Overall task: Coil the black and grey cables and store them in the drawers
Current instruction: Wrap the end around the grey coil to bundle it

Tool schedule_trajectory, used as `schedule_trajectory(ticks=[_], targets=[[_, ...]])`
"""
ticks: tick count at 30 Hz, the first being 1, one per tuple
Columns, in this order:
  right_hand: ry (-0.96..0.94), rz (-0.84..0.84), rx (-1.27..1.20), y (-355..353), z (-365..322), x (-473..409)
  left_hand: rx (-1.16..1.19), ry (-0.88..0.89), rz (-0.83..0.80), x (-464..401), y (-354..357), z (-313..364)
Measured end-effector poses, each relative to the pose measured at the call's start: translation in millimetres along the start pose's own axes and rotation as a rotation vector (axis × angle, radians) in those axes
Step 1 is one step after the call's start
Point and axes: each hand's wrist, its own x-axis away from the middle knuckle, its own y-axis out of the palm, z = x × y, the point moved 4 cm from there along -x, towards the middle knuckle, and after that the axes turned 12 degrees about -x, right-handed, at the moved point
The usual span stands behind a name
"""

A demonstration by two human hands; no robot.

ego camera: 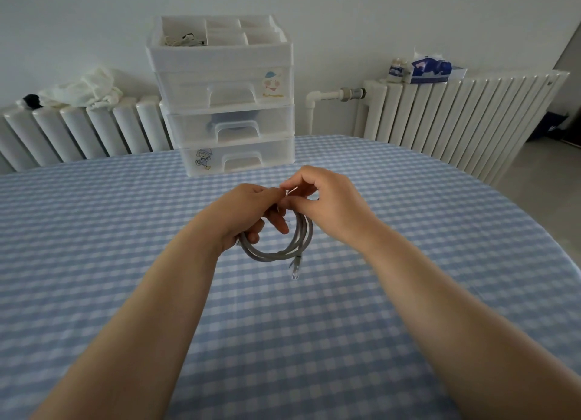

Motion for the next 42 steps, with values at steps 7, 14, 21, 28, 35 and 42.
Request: schedule_trajectory(ticks=[7,14,21,28,35,42], targets=[[0.045,0.017,-0.145,-3.0,2.1,-3.0,0.047,-0.028,0.022,0.6,-0.4,-0.1],[0.156,0.019,-0.299,-6.9,9.5,-6.4,0.070,0.057,0.005,3.2,5.1,7.1],[0.104,-0.051,-0.312,-3.4,9.5,-6.7,0.149,0.134,-0.025,3.4,4.9,8.7],[0.299,-0.174,-0.207,6.9,-1.2,2.5,0.142,0.205,0.272,1.2,-7.5,7.3],[0.156,0.099,0.014,19.7,3.1,8.2,0.211,0.216,0.291,-0.2,-2.6,5.4],[-0.074,0.036,0.217,3.6,6.5,6.1,0.459,0.092,0.083,-4.9,-2.4,-1.5]])
